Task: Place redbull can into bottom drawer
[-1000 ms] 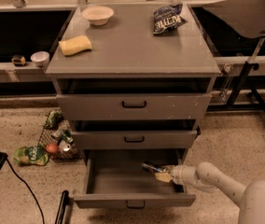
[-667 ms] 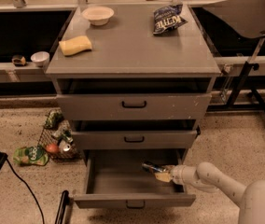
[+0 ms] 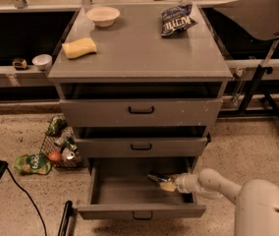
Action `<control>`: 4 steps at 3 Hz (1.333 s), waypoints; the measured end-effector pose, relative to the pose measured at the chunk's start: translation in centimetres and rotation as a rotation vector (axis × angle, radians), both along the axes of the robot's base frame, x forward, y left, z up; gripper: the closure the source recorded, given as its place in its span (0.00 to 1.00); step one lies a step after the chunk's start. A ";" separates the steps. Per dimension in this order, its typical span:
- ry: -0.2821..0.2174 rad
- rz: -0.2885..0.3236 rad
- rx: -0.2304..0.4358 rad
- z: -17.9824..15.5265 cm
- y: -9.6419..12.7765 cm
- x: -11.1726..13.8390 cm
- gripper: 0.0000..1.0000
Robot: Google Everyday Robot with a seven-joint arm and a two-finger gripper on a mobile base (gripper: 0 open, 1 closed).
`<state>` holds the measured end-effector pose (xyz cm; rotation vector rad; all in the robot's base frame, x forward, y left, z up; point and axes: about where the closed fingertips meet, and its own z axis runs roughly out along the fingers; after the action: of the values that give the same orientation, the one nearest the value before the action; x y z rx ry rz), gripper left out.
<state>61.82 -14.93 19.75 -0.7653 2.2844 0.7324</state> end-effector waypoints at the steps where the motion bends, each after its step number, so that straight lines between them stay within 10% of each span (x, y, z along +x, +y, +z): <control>1: 0.034 0.007 -0.040 -1.8 0.4 0.6 0.59; 4: 0.088 0.032 -0.057 -4.3 0.9 1.6 0.00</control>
Offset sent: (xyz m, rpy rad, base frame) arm 0.0216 0.0063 -0.0441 -0.0743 0.0866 0.0286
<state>63.37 -14.08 15.47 -0.8118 2.3860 0.7317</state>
